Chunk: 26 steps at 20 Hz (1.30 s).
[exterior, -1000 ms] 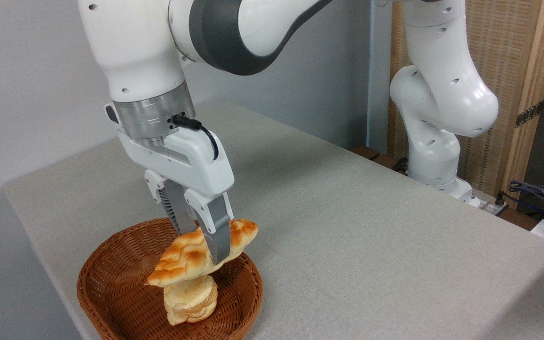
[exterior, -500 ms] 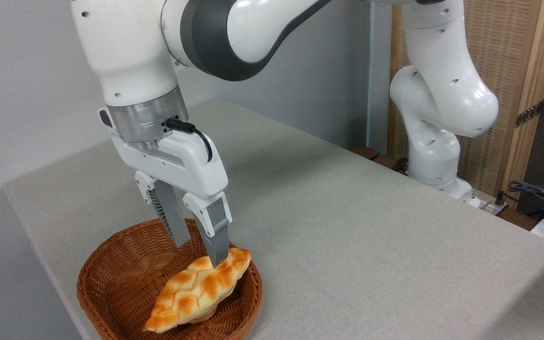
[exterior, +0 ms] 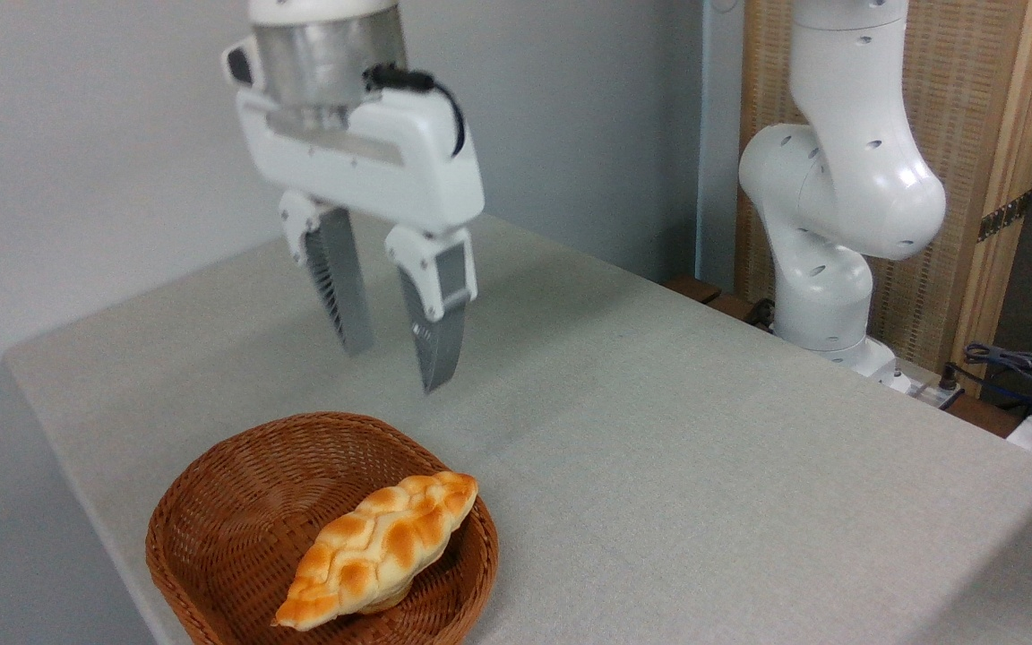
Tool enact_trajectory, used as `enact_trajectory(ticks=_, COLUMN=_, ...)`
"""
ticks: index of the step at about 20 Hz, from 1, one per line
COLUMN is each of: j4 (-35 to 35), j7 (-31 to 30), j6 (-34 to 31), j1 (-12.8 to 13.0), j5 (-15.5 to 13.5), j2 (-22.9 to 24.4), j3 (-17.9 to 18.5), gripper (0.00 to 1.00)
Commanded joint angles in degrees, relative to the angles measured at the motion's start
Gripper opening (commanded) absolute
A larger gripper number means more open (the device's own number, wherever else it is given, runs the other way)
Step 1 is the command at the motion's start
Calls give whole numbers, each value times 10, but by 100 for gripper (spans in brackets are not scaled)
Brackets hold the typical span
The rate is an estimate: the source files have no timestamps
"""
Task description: Put bread into the basket
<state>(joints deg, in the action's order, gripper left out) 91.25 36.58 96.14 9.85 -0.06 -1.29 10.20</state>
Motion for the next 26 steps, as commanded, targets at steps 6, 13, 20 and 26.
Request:
enact_trajectory(ticks=6, j4=37, j7=-6, j6=-41, j1=-1, j5=-27, j2=45, j3=-16, gripper=100)
enact_trajectory(ticks=13, j4=37, j7=-7, j6=-53, j1=-1, j5=-28, j2=43, j3=-16, gripper=100)
enact_trajectory(ticks=20, j4=37, j7=-6, j6=-54, j1=-1, j5=-28, j2=44, j3=-16, gripper=100)
enact_trajectory(ticks=26, j4=31, j7=-5, j6=-52, j1=-58, j5=-57, j2=39, j3=-70, gripper=100)
